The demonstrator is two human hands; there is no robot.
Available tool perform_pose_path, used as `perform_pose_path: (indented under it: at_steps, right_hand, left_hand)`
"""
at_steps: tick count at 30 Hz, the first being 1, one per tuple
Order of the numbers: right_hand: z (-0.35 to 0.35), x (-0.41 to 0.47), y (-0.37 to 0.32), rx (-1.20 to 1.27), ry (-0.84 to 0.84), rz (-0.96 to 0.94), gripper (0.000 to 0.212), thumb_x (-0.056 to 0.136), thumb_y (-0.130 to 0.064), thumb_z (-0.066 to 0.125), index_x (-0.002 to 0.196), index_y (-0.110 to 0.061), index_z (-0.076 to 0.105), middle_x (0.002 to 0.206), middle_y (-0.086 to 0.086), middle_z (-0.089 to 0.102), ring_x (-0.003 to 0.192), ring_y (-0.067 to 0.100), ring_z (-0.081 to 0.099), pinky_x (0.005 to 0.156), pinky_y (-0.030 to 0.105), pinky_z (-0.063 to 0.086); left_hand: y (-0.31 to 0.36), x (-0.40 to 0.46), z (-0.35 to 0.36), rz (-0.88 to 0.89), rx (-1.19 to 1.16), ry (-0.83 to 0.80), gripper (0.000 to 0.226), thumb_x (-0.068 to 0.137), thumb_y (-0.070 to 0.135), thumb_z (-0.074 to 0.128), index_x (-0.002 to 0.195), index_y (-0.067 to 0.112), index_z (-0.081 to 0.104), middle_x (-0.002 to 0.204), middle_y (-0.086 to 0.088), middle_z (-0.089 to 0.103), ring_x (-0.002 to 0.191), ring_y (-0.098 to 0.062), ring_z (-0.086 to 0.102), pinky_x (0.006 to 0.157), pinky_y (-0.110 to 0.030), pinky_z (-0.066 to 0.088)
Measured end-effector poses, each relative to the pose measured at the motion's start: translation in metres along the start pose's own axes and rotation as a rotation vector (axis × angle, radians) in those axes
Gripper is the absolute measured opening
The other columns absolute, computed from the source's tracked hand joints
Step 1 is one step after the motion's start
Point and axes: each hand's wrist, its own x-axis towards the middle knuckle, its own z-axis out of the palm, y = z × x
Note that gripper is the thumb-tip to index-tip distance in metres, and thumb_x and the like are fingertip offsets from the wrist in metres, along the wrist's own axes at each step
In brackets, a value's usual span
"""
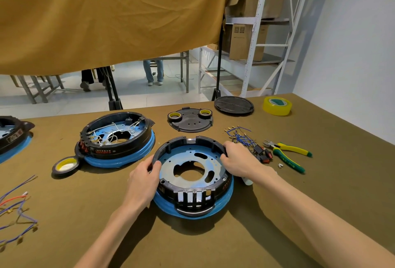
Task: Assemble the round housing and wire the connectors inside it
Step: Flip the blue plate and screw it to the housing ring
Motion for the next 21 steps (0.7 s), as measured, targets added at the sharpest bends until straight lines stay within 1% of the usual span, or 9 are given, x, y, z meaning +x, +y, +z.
perform_pose_path:
  at_steps: [2,4,6,9,10,12,14,18,21]
  right_hand:
    - [-0.003,0.008,-0.002,-0.021,-0.024,0.018,0.017,0.099,-0.026,0.053,0.101,-0.010,0.055,0.087,0.011,0.062,0.074,0.029,0.059,0.061,0.038,0.043]
    - [-0.007,0.017,-0.005,-0.055,-0.060,0.022,0.016,0.097,-0.026,0.056,0.103,-0.010,0.057,0.094,0.012,0.065,0.086,0.031,0.066,0.067,0.040,0.049]
    - [-0.009,0.025,-0.008,-0.054,-0.080,0.023,0.015,0.096,-0.021,0.056,0.105,-0.010,0.060,0.095,0.011,0.067,0.088,0.030,0.067,0.073,0.042,0.056]
    - [-0.013,0.036,-0.012,0.025,-0.107,0.013,0.021,0.095,-0.013,0.057,0.108,0.000,0.068,0.090,0.016,0.068,0.076,0.025,0.061,0.062,0.038,0.049]
    - [-0.013,0.038,-0.013,0.031,-0.116,0.002,0.022,0.096,-0.014,0.058,0.107,0.002,0.069,0.086,0.016,0.067,0.072,0.024,0.058,0.060,0.035,0.044]
    - [-0.013,0.040,-0.013,0.021,-0.120,-0.029,0.020,0.099,-0.016,0.056,0.105,-0.001,0.069,0.089,0.016,0.070,0.075,0.027,0.061,0.062,0.036,0.045]
    - [-0.011,0.039,-0.013,-0.014,-0.105,-0.064,0.016,0.102,-0.019,0.055,0.107,-0.009,0.066,0.096,0.012,0.070,0.087,0.030,0.065,0.071,0.038,0.049]
    - [-0.007,0.040,-0.014,-0.074,-0.096,-0.102,0.018,0.105,-0.023,0.052,0.119,-0.016,0.060,0.108,0.007,0.067,0.097,0.027,0.062,0.075,0.036,0.046]
    - [-0.008,0.042,-0.015,-0.104,-0.104,-0.116,0.019,0.106,-0.024,0.052,0.121,-0.015,0.059,0.112,0.008,0.066,0.099,0.028,0.061,0.077,0.037,0.048]
  left_hand:
    - [0.000,0.005,-0.004,-0.041,0.013,-0.039,0.024,0.105,0.032,0.051,0.128,0.034,0.058,0.113,0.018,0.059,0.108,-0.005,0.056,0.087,-0.025,0.044]
    - [0.001,0.016,-0.010,-0.091,0.020,-0.114,0.009,0.101,0.031,0.056,0.107,0.037,0.060,0.100,0.020,0.059,0.093,0.001,0.056,0.076,-0.019,0.042]
    - [0.006,0.029,-0.013,-0.124,0.007,-0.205,0.009,0.098,0.029,0.060,0.097,0.035,0.066,0.094,0.015,0.068,0.091,-0.006,0.063,0.071,-0.022,0.046]
    - [0.015,0.048,-0.012,-0.190,-0.050,-0.280,0.032,0.098,0.031,0.063,0.129,0.021,0.064,0.124,-0.001,0.068,0.116,-0.022,0.064,0.097,-0.040,0.053]
    - [0.018,0.052,-0.011,-0.196,-0.041,-0.292,0.029,0.100,0.034,0.062,0.125,0.022,0.066,0.123,-0.001,0.069,0.113,-0.021,0.065,0.098,-0.042,0.054]
    - [0.020,0.059,-0.008,-0.188,-0.008,-0.308,0.022,0.104,0.038,0.056,0.103,0.022,0.071,0.102,-0.001,0.073,0.091,-0.016,0.069,0.079,-0.032,0.056]
    - [0.020,0.062,-0.007,-0.170,0.040,-0.320,0.032,0.106,0.038,0.050,0.099,0.013,0.070,0.089,-0.005,0.070,0.080,-0.018,0.066,0.068,-0.029,0.047]
    - [0.020,0.061,-0.008,-0.144,0.075,-0.344,0.030,0.109,0.036,0.044,0.105,0.014,0.065,0.097,-0.007,0.068,0.090,-0.021,0.066,0.072,-0.032,0.047]
    - [0.022,0.061,-0.007,-0.106,0.119,-0.342,0.027,0.110,0.033,0.042,0.106,0.015,0.062,0.099,-0.007,0.066,0.094,-0.022,0.064,0.075,-0.033,0.046]
